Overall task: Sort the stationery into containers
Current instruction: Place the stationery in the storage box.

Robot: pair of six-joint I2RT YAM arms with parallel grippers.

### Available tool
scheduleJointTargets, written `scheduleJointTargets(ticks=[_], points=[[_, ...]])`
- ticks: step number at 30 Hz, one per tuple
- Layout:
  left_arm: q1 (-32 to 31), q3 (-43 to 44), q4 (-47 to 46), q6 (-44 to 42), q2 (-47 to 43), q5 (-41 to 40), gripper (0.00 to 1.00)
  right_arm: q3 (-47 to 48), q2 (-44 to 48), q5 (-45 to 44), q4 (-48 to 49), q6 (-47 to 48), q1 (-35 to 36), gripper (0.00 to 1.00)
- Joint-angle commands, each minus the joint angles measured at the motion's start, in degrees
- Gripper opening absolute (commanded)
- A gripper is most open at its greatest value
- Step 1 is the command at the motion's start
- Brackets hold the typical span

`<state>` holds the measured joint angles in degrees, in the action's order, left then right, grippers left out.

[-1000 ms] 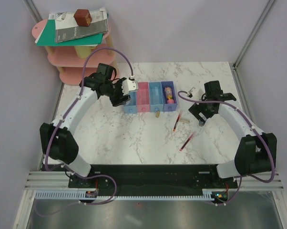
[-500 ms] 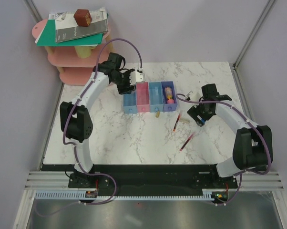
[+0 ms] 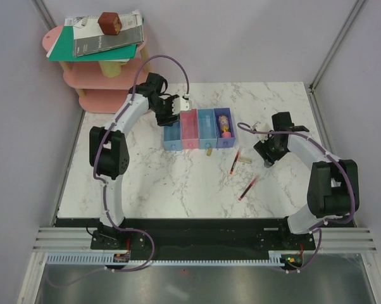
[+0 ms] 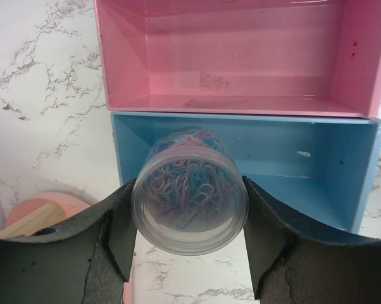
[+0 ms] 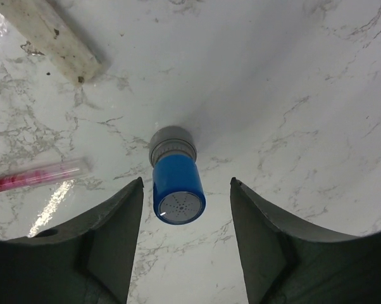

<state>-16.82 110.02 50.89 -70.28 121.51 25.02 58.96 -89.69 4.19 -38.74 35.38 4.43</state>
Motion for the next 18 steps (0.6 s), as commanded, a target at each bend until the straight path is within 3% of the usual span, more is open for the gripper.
scheduleJointTargets(ticks=[1, 3, 5, 8, 10, 14, 18], points=[[0.4, 4.0, -0.7, -3.6, 1.3, -0.1, 0.02, 1.1, -1.6, 2.6, 1.3, 0.2, -1.1, 0.61], [0.4, 4.8, -0.9, -3.9, 2.1, -0.3, 0.02, 1.4, -2.1, 3.2, 1.4, 0.3, -1.2, 0.53], [0.4, 5.6, -1.1, -4.0, 2.9, -0.4, 0.02, 1.8, -2.3, 3.3, 1.4, 0.2, -1.2, 0.37], [0.5, 6.2, -1.7, -4.4, 4.0, -0.8, 0.03, 2.1, -2.8, 3.3, 1.4, 0.3, -1.2, 0.22], [0.4, 6.4, -2.4, -4.9, 5.0, -1.1, 0.14, 2.3, -3.0, 3.1, 1.4, 0.4, -1.2, 0.19], [0.5, 7.8, -3.3, -6.0, 6.6, -2.3, 0.24, 2.7, -2.9, 2.7, 1.0, 0.2, -1.2, 0.14], [0.5, 8.2, -3.5, -7.9, 7.8, -3.6, 0.47, 3.7, -2.3, 2.9, 0.1, 0.1, -1.2, 0.14]])
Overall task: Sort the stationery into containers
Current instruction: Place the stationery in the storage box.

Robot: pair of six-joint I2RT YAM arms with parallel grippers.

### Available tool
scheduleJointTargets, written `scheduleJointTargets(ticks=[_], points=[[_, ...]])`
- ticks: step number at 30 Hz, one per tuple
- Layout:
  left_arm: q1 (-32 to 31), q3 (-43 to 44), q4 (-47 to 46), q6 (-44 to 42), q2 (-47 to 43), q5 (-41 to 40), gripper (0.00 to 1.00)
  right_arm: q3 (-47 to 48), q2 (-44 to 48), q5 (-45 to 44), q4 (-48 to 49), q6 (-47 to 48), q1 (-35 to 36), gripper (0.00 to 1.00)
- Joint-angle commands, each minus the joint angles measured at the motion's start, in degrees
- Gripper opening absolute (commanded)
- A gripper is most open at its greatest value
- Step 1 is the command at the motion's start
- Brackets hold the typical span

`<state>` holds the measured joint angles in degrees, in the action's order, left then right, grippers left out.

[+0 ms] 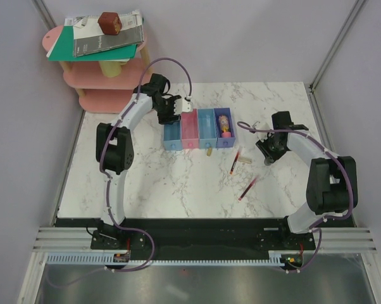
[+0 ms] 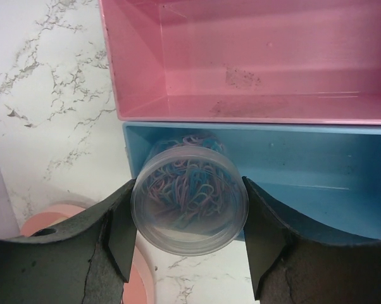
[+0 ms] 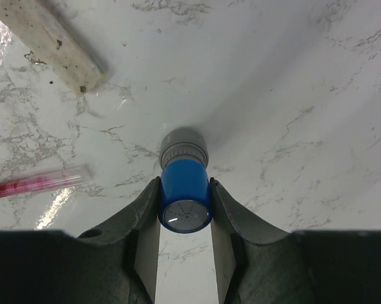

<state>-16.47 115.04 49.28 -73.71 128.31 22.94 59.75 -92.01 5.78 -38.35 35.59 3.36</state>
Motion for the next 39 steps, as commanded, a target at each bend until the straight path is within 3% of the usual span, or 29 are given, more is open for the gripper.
scheduleJointTargets(ticks=[1, 6, 10, 17, 24, 33, 39], points=[[0.0, 3.3, -1.9, -4.7, 1.2, -1.6, 0.56, 3.4, 0.2, 1.3, -0.5, -0.2, -0.1, 0.14], [0.0, 2.6, -1.9, -4.7, 1.4, -1.8, 0.82, 4.7, 1.0, 2.0, -2.1, -0.3, -0.1, 0.13], [0.0, 1.1, -1.9, -4.5, 0.7, -1.6, 0.91, 6.8, 2.0, 2.8, -3.7, -0.6, 0.0, 0.11], [-0.1, -0.3, -2.0, -2.5, -2.4, -0.7, 0.94, 12.5, 4.8, 2.4, -9.4, 1.1, 2.0, 0.09], [-0.1, -2.4, -2.0, 2.3, -11.7, 2.0, 0.94, 24.2, 4.3, 1.6, -14.6, 0.1, 8.4, 0.06], [0.5, -22.8, -2.7, 8.3, -32.7, 0.6, 0.94, 36.9, -4.3, 1.2, -14.1, -2.7, 14.3, 0.04], [1.0, -51.4, -9.6, 16.7, -53.7, 1.3, 0.94, 44.4, -12.3, 1.4, -12.4, -3.7, 19.6, 0.04]])
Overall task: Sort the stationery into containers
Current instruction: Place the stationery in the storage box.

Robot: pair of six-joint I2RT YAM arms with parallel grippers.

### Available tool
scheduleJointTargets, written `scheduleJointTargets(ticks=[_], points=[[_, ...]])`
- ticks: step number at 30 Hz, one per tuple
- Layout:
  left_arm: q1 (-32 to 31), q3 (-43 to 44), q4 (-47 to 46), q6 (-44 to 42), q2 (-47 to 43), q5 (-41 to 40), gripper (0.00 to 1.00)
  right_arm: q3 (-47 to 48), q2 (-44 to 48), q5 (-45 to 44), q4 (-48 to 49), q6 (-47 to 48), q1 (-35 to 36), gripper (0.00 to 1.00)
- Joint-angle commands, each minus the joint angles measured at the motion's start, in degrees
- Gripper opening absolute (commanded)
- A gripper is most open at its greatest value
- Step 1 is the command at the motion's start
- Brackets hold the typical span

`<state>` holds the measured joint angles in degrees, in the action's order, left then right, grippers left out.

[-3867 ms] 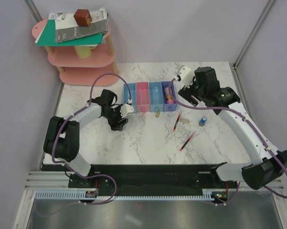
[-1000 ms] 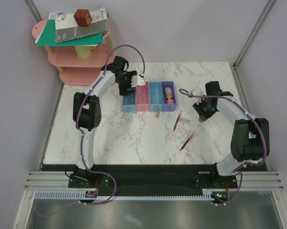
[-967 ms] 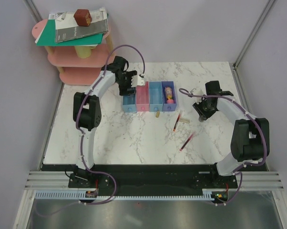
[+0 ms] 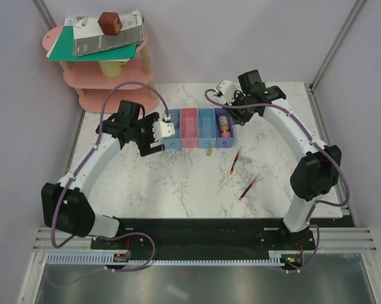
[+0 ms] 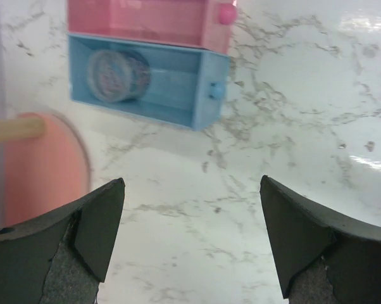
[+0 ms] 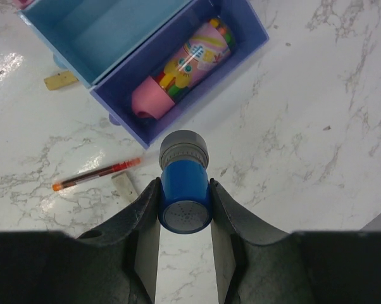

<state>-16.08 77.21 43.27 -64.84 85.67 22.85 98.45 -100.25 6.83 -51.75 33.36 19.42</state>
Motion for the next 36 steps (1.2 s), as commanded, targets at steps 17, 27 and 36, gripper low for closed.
scheduleJointTargets(ticks=[17, 27, 36], points=[[0.6, -34.1, -7.5, 16.9, -40.1, 4.8, 0.95, 32.1, -28.0, -0.2, 2.3, -0.8, 19.1, 0.01], [0.6, -36.2, -8.7, 18.0, -40.8, 7.4, 0.94, 35.0, -33.7, -0.7, 7.2, -1.0, 23.6, 0.0], [0.6, -36.4, -8.5, 19.6, -43.8, 8.5, 0.94, 35.9, -38.2, -1.6, 9.5, -0.1, 23.9, 0.0]])
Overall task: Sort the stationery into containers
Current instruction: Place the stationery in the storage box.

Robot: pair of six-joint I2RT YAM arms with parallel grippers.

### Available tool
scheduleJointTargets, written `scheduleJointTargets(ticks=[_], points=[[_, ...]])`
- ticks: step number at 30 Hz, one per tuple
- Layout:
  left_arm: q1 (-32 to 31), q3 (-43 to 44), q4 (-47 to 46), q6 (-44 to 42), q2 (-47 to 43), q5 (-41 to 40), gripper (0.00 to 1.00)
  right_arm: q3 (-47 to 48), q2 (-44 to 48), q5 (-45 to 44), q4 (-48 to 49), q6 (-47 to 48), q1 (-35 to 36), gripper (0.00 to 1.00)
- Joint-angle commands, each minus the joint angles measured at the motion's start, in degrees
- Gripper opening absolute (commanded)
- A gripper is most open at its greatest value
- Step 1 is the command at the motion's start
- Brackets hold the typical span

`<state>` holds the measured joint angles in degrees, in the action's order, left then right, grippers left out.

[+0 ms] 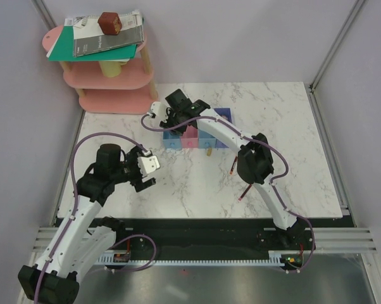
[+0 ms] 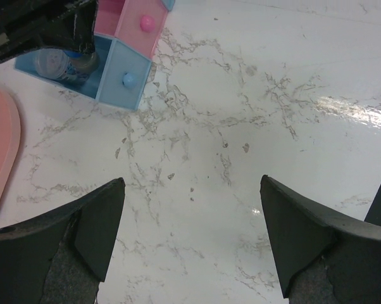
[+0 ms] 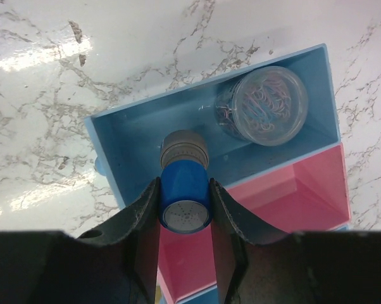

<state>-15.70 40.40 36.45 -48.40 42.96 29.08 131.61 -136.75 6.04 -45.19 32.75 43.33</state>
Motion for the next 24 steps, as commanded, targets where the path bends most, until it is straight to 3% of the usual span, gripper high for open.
scheduleJointTargets(ticks=[1, 6, 8, 9, 12, 13, 20, 24], points=[[0.2, 0.7, -1.6, 3.3, -1.0, 2.4, 0.94, 2.8, -1.9, -0.9, 3.1, 0.6, 0.0, 0.0], [0.3, 1.0, -1.4, 3.8, -1.2, 3.0, 0.94, 2.8, -3.5, -0.9, 4.2, 0.6, 0.0, 0.01], [0.2, 0.9, -1.5, 3.8, -0.9, 3.4, 0.94, 2.8, -4.1, -1.0, 4.5, 0.7, 0.0, 0.09], [0.2, 0.9, -1.4, 3.9, -0.9, 3.5, 0.94, 2.8, -4.3, -1.1, 4.5, 0.8, 0.0, 0.13], [0.2, 0.8, -1.4, 4.0, -0.7, 4.1, 0.94, 2.2, -4.2, -1.6, 4.9, 1.1, -0.1, 0.45], [0.3, 0.7, -1.4, 3.9, -0.5, 4.1, 0.94, 2.1, -4.2, -1.8, 5.1, 1.1, -0.2, 0.48], [0.2, 0.8, -1.5, 4.5, 0.3, 5.4, 0.94, 2.1, -3.2, -3.5, 5.9, 1.6, -0.1, 0.51], [0.2, 1.0, -1.6, 4.5, 0.2, 5.5, 0.94, 2.1, -1.4, -5.2, 6.3, 2.0, -0.2, 0.6]])
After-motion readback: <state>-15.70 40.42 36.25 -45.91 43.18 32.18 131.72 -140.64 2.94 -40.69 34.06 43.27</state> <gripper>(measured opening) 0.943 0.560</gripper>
